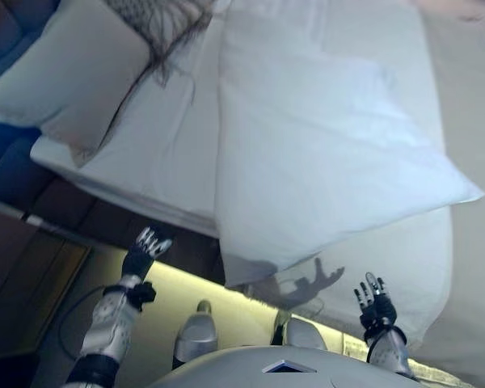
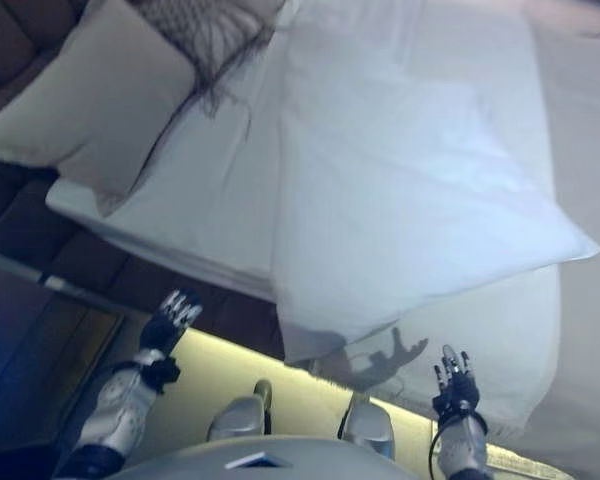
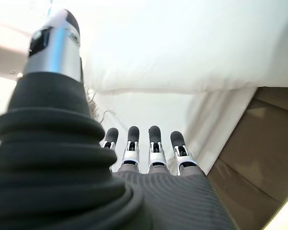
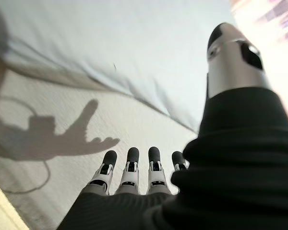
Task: Make the bed neatly
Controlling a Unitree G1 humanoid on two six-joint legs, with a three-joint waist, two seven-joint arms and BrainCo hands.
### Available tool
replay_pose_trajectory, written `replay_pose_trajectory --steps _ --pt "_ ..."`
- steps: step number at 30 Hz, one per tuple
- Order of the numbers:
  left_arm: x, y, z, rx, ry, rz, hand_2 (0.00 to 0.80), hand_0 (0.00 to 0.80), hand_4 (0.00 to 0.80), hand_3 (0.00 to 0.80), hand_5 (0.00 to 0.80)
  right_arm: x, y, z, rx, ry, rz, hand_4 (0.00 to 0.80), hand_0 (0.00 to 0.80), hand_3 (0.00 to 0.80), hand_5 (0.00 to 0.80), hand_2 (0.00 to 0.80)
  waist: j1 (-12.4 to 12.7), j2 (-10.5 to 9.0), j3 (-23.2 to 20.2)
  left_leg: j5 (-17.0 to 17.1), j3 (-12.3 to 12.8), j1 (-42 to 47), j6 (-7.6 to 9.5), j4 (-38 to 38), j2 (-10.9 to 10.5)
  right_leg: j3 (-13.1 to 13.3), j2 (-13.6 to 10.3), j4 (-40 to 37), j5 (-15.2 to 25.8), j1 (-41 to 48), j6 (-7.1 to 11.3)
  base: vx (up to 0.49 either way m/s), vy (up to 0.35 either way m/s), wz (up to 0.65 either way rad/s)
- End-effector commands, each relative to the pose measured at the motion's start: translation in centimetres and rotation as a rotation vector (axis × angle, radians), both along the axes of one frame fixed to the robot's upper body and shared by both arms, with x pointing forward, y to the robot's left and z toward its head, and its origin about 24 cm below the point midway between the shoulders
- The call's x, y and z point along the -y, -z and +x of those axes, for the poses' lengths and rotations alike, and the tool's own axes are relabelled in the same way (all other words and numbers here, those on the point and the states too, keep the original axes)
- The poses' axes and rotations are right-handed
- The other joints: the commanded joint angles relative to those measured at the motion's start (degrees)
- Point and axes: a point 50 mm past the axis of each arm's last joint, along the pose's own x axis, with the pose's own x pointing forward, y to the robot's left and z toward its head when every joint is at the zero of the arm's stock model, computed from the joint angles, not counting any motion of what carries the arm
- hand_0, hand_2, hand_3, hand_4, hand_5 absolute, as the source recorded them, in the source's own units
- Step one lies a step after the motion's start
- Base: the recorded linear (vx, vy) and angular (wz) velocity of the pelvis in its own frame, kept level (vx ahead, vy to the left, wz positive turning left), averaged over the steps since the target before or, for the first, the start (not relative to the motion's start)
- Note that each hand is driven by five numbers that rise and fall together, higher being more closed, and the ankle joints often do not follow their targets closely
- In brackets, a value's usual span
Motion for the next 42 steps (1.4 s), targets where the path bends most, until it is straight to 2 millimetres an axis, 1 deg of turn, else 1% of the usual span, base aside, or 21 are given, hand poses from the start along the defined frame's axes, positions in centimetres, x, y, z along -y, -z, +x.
replay_pose_trajectory --steps 1,2,5,6,9,13,18,22,25,27,30,34,35,36,38,42 --pt "0.8 -3.6 3.3 0.2 0.03 -0.05 0.0 0.0 0.0 0.0 0.0 4.6 -4.4 4.3 0.252 0.164 0.035 0.0 0.0 0.0 0.0 0.0 1.96 2.91 7.01 1.25 -2.53 -2.49 0.52 -0.13 1.75 2.48 -7.11 1.81 7.48 -7.0 5.6 -0.218 0.124 0.22" --pt "1.0 -4.0 3.5 0.208 0.039 -0.053 0.0 0.0 0.0 0.0 0.0 5.4 -5.0 4.6 0.27 0.194 0.046 0.0 0.0 0.0 0.0 0.0 2.69 3.24 7.95 1.06 -2.28 -4.09 0.39 1.31 1.14 1.85 -8.42 2.56 8.12 -8.19 5.91 -0.097 0.045 0.13" --pt "1.1 -4.8 3.8 0.213 0.05 -0.042 0.0 0.0 0.0 0.0 0.0 6.3 -5.9 5.3 0.289 0.224 0.058 0.0 0.0 0.0 0.0 0.0 3.6 3.24 9.16 0.55 -1.97 -6.51 0.2 3.65 0.65 1.61 -10.25 3.5 9.27 -10.2 6.65 -0.028 -0.035 0.06" --pt "1.0 -5.0 3.9 0.215 0.054 -0.04 0.0 0.0 0.0 0.0 0.0 6.6 -6.1 5.4 0.297 0.231 0.069 0.0 0.0 0.0 0.0 0.0 3.84 3.26 9.54 0.07 -1.8 -7.05 0.07 4.4 0.75 1.56 -10.5 3.87 9.08 -10.51 6.91 -0.004 -0.092 0.14" --pt "1.0 -5.6 4.2 0.227 0.074 -0.042 0.0 0.0 0.0 0.0 0.0 7.7 -6.8 5.3 0.305 0.264 0.091 0.0 0.0 0.0 0.0 0.0 4.43 3.49 10.32 0.31 -1.38 -8.75 -0.25 4.92 0.76 0.52 -11.0 3.27 9.24 -10.91 7.19 0.008 -0.065 0.17" --pt "1.9 -6.1 4.4 0.25 0.109 -0.061 0.0 0.0 0.0 0.0 0.0 10.1 -8.3 4.5 0.321 0.347 0.102 0.0 0.0 0.0 0.0 0.0 5.28 5.23 11.24 1.48 -1.05 -9.81 -0.39 3.0 0.38 -0.53 -11.6 2.78 9.12 -12.51 7.62 -0.011 0.004 0.13" --pt "3.1 -6.7 4.2 0.275 0.146 -0.109 0.0 0.0 0.0 0.0 0.0 12.3 -10.3 3.8 0.37 0.386 0.078 0.0 0.0 0.0 0.0 0.0 5.88 7.47 12.05 3.02 -1.12 -10.47 0.09 0.49 -0.75 0.09 -12.19 3.77 8.37 -14.65 7.74 0.003 0.051 0.14" --pt "3.6 -7.0 3.8 0.275 0.168 -0.149 0.0 0.0 0.0 0.0 0.0 13.9 -12.6 4.1 0.405 0.38 0.032 0.0 0.0 0.0 0.0 0.0 6.47 9.31 12.2 4.48 -1.21 -10.14 0.46 -2.25 -1.61 0.53 -12.26 4.24 7.77 -15.23 7.55 0.041 0.067 0.08" --pt "4.0 -6.9 3.7 0.265 0.174 -0.178 0.0 0.0 0.0 0.0 0.0 14.7 -14.4 4.8 0.405 0.357 -0.007 0.0 0.0 0.0 0.0 0.0 6.73 10.41 11.92 5.19 -0.84 -9.51 0.73 -3.78 -2.19 0.37 -12.3 4.17 7.2 -14.9 7.42 0.07 0.099 0.08" --pt "4.2 -6.7 3.5 0.258 0.173 -0.196 0.0 0.0 0.0 0.0 0.0 14.9 -15.1 5.1 0.405 0.335 -0.025 0.0 0.0 0.0 0.0 0.0 6.91 10.96 11.59 5.59 -0.76 -8.81 0.89 -4.89 -2.48 0.18 -12.28 3.88 6.88 -14.23 7.29 0.089 0.111 0.12" --pt "4.4 -6.5 3.3 0.246 0.174 -0.217 0.0 0.0 0.0 0.0 0.0 15.1 -15.6 5.3 0.391 0.311 -0.043 0.0 0.0 0.0 0.0 0.0 7.5 11.28 11.08 5.8 -1.07 -7.82 1.05 -5.59 -2.83 -0.27 -12.61 3.97 6.44 -13.05 7.04 0.117 0.086 0.12" --pt "4.2 -6.2 3.1 0.227 0.174 -0.226 0.0 0.0 0.0 0.0 0.0 15.2 -15.8 5.3 0.379 0.279 -0.052 0.0 0.0 0.0 0.0 0.0 8.46 10.93 10.46 5.08 -2.04 -7.28 1.17 -4.37 -3.22 -0.91 -13.33 4.84 5.99 -11.83 6.95 0.126 0.05 0.19" --pt "4.0 -6.1 3.0 0.223 0.173 -0.225 0.0 0.0 0.0 0.0 0.0 15.1 -15.8 5.4 0.381 0.265 -0.054 0.113 0.113 0.113 0.113 0.113 8.72 10.79 10.44 4.77 -2.33 -7.28 1.23 -3.76 -3.3 -1.07 -13.53 5.09 5.97 -11.59 6.92 0.106 0.021 0.19" --pt "3.9 -6.1 3.0 0.22 0.172 -0.221 0.0 0.0 0.0 0.0 0.0 15.0 -15.9 5.7 0.384 0.245 -0.053 0.43 0.43 0.43 0.43 0.43 8.97 10.64 10.51 4.47 -2.58 -7.4 1.3 -3.1 -3.35 -1.2 -13.7 5.37 5.93 -11.45 6.93 0.096 0.009 0.14" --pt "3.6 -6.1 2.9 0.215 0.169 -0.212 0.0 0.0 0.0 0.0 0.0 14.6 -15.8 6.1 0.384 0.209 -0.049 0.8 0.8 0.8 0.8 0.8 9.33 10.31 10.67 4.04 -2.93 -7.59 1.45 -2.13 -3.41 -1.4 -13.93 5.77 5.96 -11.25 6.98 0.082 -0.011 0.08" --pt "3.4 -6.1 3.0 0.22 0.171 -0.195 0.0 0.0 0.0 0.0 0.0 14.0 -16.2 7.4 0.42 0.146 -0.034 0.8 0.8 0.8 0.8 0.8 10.02 10.04 11.47 4.02 -3.17 -7.83 1.75 -1.64 -3.53 -2.29 -14.1 5.31 6.38 -10.41 7.23 0.042 -0.016 0.11"
